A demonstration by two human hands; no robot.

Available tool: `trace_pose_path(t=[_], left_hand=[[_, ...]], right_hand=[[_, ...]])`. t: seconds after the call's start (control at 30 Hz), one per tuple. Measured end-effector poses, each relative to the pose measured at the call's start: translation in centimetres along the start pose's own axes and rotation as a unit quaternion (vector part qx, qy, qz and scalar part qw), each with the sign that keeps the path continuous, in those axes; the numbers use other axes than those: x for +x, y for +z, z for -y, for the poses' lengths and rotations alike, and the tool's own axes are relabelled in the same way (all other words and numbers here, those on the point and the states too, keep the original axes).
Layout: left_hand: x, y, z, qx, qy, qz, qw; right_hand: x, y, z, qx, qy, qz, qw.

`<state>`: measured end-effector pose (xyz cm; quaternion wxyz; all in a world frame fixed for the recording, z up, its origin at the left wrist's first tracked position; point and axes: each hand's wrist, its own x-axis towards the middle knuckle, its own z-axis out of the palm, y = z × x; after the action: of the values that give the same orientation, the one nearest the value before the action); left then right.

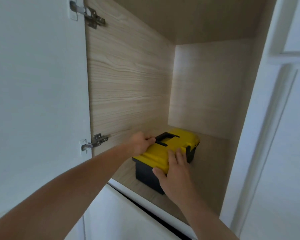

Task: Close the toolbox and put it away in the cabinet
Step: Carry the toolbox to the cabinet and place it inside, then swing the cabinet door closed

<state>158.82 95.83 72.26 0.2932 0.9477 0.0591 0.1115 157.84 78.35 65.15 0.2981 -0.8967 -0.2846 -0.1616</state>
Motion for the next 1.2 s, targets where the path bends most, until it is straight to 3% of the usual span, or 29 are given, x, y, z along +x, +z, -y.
trace_pose_path(t=[0.3,0.5,0.67,0.8,0.9,1.07,1.2], left_hand=[[-11.8,-2.3,1.5,-0.124,-0.085,-0.068,0.986],[-21.7,-3.0,1.3,-0.138,-0.177,-0.136,0.965],[-29.6,-5.0,0.9,-0.094,-0.245,-0.194,0.945],[-36.3,-9.3,1.9,-0.121,-0.300,-0.299,0.898],[-41.1,-12.5,4.5,-0.174,-0.341,-0.396,0.835],[-46.0,-16.8,9.6,-0.146,-0.393,-0.481,0.770],[-45.2,-19.4,13.5,-0.154,-0.358,-0.450,0.804]], right_hand=[[-1.1,-2.0,1.5,-0.077,-0.015,0.027,0.997],[-5.8,-2.9,7.8,-0.028,-0.160,0.027,0.986],[-9.7,-3.8,12.2,0.026,-0.223,0.068,0.972],[-11.9,-5.1,16.7,0.041,-0.311,0.061,0.948],[-12.8,-5.6,20.7,0.031,-0.368,0.046,0.928],[-13.4,-4.2,27.3,0.052,-0.401,0.046,0.913],[-14.0,-1.8,30.9,0.047,-0.406,0.048,0.912]])
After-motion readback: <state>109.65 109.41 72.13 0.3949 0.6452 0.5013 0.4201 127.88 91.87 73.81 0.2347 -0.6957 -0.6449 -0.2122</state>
